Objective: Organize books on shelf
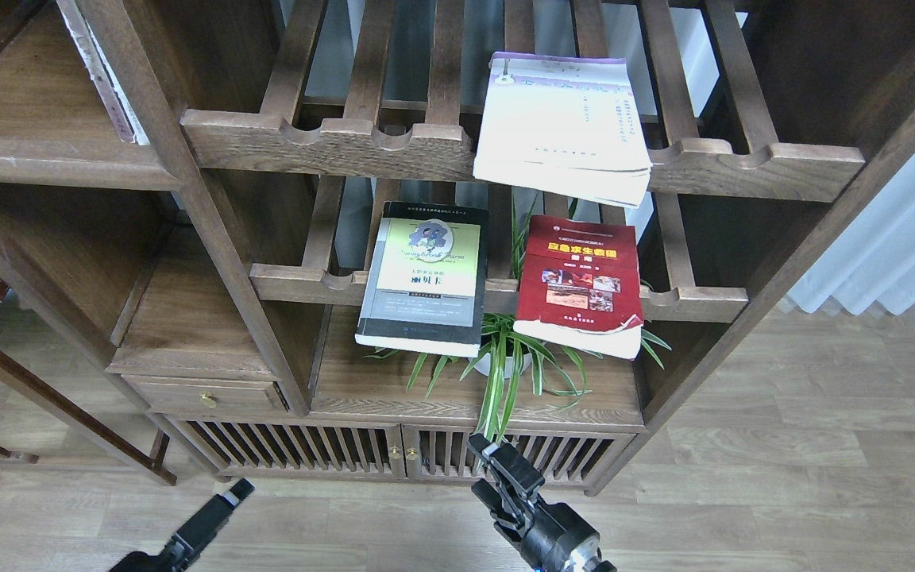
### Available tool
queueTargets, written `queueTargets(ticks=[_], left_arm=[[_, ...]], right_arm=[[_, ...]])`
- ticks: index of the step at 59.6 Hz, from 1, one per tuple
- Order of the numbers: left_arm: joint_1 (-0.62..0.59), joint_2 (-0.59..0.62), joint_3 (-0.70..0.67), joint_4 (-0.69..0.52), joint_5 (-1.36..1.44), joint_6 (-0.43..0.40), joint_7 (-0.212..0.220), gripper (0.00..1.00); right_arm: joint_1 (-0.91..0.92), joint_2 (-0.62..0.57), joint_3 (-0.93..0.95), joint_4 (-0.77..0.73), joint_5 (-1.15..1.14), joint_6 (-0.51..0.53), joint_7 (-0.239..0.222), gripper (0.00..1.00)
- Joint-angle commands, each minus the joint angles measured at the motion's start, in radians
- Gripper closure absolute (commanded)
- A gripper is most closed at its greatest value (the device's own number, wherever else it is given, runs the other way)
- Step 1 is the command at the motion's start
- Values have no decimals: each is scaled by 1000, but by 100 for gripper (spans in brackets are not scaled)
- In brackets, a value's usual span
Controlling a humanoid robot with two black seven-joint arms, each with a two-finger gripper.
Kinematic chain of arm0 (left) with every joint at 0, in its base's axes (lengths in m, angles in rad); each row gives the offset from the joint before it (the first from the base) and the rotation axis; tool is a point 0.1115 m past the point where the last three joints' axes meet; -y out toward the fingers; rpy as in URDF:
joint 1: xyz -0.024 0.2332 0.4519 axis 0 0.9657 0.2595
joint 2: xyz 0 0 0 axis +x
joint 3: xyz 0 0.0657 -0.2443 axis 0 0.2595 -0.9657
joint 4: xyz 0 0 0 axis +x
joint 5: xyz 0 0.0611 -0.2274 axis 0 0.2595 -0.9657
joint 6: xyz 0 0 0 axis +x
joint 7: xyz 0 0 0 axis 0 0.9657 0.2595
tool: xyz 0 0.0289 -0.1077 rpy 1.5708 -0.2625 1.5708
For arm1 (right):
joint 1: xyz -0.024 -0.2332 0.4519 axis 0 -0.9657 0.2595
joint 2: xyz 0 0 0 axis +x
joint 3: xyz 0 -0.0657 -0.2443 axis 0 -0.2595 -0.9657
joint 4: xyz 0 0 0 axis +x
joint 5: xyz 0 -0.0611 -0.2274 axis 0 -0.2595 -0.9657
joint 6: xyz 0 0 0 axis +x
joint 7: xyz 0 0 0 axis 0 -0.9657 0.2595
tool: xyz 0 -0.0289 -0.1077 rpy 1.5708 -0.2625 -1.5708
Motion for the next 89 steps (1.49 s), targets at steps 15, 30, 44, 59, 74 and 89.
queueTargets(ticks=[15,30,44,59,74,89], left_arm=[[15,2,-32,-52,6,0,15,0],[11,2,-33,-52,6,0,14,0],[10,12,-41,-51,6,0,14,0],[10,18,-79,-40,6,0,14,0],[10,25,-93,-35,7,0,14,0],[10,35,-114,-31,7,0,14,0]], right_arm=[[-6,0,-11,-28,-3,125,-9,0],[8,0,-62,-140,-12,125,-6,0],[9,0,-122,-238,-12,125,-5,0],[45,0,-17,-203,20,125,49,0],[51,0,10,-103,18,125,46,0],[63,0,23,41,18,125,49,0]])
